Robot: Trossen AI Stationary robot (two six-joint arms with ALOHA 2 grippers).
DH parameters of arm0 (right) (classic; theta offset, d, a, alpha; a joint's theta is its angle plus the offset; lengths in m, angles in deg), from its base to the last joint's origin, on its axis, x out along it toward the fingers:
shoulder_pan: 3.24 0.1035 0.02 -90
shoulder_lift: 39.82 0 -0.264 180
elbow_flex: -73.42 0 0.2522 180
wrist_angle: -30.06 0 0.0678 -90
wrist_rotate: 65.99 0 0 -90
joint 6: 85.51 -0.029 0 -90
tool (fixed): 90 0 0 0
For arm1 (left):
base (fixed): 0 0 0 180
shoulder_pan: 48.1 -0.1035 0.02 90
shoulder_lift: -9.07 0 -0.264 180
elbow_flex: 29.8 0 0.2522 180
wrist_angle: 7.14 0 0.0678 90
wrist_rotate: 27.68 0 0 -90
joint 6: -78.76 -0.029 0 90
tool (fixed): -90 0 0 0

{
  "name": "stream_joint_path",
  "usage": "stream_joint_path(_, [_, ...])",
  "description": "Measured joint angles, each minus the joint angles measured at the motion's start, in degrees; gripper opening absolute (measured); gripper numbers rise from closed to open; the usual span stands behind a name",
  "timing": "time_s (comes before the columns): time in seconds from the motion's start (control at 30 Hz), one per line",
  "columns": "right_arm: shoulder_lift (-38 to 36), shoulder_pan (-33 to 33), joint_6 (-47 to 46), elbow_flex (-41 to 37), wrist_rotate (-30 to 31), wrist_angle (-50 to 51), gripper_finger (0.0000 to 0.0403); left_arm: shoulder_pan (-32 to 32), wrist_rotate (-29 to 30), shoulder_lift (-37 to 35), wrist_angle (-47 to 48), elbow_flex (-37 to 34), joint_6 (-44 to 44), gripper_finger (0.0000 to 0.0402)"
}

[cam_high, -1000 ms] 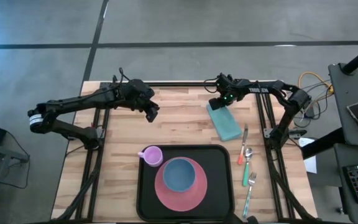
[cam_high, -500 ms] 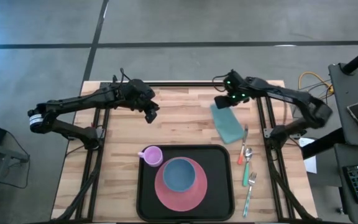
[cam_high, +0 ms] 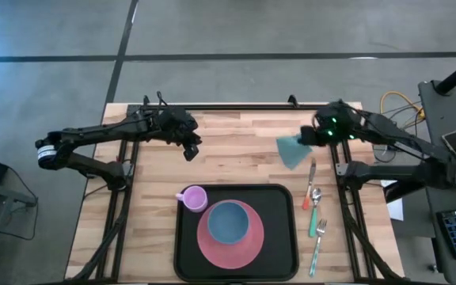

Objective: Set up tray
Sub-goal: Put the light blue napkin on the black serving tray

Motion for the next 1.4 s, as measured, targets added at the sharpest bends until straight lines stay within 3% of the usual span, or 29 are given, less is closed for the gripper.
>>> stream_joint_path(0.23, [-4.9,15.3,-13.4,1.7,-1.2,0.2,0.001,0.0,0.0,0.0,-0.5,-0.4,0.0,0.0066])
stream_joint_path(0.53, [-0.5,36.1,-37.3,0.3,7.4,-1.3,0.0012,0.2,0.0,0.0,-1.3,-0.4,0.2,0.0066])
stream_joint_path(0.9, [8.9,59.2,-61.6,-6.2,25.3,-25.7,0.0013,0.2,-0.1,0.0,-1.3,-0.4,0.6,0.0066])
stream_joint_path(1.0, [11.8,62.4,-65.7,-6.2,29.8,-27.6,0.0013,0.2,-0.2,0.0,-1.3,-0.4,0.5,0.0066])
stream_joint_path(1.4, [22.4,61.3,-70.7,-10.8,29.3,-27.7,0.0013,0.2,-0.3,0.0,-0.4,-0.4,-1.1,0.0066])
